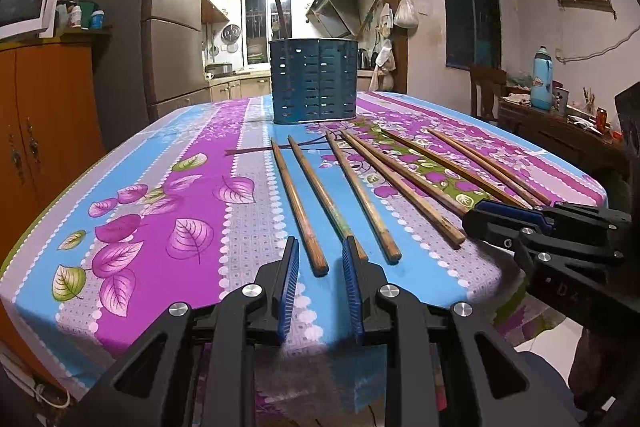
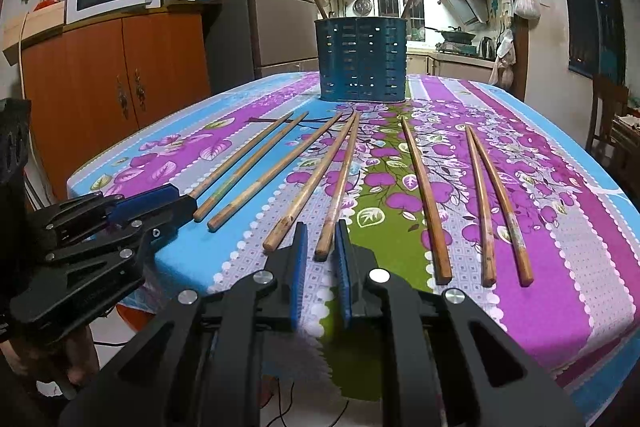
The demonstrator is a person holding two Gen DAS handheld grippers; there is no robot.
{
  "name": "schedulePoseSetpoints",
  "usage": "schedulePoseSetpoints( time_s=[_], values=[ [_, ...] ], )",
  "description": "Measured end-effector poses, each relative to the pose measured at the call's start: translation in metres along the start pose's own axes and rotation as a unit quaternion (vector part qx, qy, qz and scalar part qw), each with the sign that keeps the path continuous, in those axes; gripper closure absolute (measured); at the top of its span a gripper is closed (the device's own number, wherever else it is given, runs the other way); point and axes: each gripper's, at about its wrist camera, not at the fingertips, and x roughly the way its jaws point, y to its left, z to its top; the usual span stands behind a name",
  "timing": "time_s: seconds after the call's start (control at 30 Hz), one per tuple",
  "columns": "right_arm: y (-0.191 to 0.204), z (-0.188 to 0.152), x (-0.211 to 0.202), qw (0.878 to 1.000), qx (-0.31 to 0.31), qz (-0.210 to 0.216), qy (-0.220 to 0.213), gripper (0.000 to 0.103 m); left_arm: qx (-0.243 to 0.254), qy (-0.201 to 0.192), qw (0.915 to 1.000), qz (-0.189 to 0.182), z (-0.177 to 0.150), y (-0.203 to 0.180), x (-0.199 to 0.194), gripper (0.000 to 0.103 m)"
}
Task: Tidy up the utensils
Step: 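Move both open grippers back down over the remaining chopsticks, then close the left gripper on a chopstick while the right gripper grasps another chopstick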
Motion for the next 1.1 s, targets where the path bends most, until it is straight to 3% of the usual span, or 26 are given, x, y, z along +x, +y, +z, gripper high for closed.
schedulePoseSetpoints(
  time_s=[0.67, 0.77, 0.8, 1.1],
  values=[
    [0.003, -0.006, 0.001, 1.000, 0.001, -0.011, -0.018, 0.091, 0.006, -0.036, 0.9991, 0.020, -0.008, -0.004, 0.000, 0.082],
    [0.002, -0.006, 0.001, 1.000, 0.008, -0.008, -0.019, 0.092, 0.005, -0.037, 0.9991, 0.023, -0.009, -0.005, -0.001, 0.092],
    [0.001, -0.007, 0.001, 1.000, 0.012, -0.010, -0.021, 0.096, 0.004, -0.037, 0.9991, 0.021, -0.010, -0.005, -0.001, 0.093],
    [-0.006, -0.003, -0.013, 0.999, 0.021, -0.016, -0.045, 0.097, 0.005, -0.046, 0.9987, 0.020, -0.003, -0.002, -0.009, 0.095]
  ],
)
